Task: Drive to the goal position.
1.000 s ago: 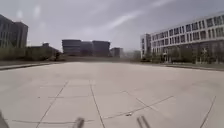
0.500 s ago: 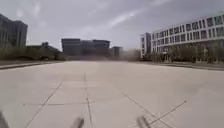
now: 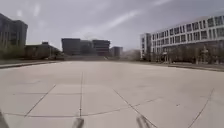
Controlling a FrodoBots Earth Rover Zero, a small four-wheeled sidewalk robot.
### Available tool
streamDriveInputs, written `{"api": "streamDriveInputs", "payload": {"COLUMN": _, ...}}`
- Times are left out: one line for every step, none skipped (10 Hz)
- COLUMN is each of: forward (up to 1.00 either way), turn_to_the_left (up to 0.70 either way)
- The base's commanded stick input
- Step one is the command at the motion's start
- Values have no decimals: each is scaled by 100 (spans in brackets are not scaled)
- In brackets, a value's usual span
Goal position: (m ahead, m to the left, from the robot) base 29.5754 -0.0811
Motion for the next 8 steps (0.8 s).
{"api": "streamDriveInputs", "payload": {"forward": 70, "turn_to_the_left": 0}}
{"api": "streamDriveInputs", "payload": {"forward": 70, "turn_to_the_left": 0}}
{"api": "streamDriveInputs", "payload": {"forward": 70, "turn_to_the_left": 0}}
{"api": "streamDriveInputs", "payload": {"forward": 70, "turn_to_the_left": 0}}
{"api": "streamDriveInputs", "payload": {"forward": 70, "turn_to_the_left": 0}}
{"api": "streamDriveInputs", "payload": {"forward": 70, "turn_to_the_left": 0}}
{"api": "streamDriveInputs", "payload": {"forward": 70, "turn_to_the_left": 0}}
{"api": "streamDriveInputs", "payload": {"forward": 70, "turn_to_the_left": 0}}
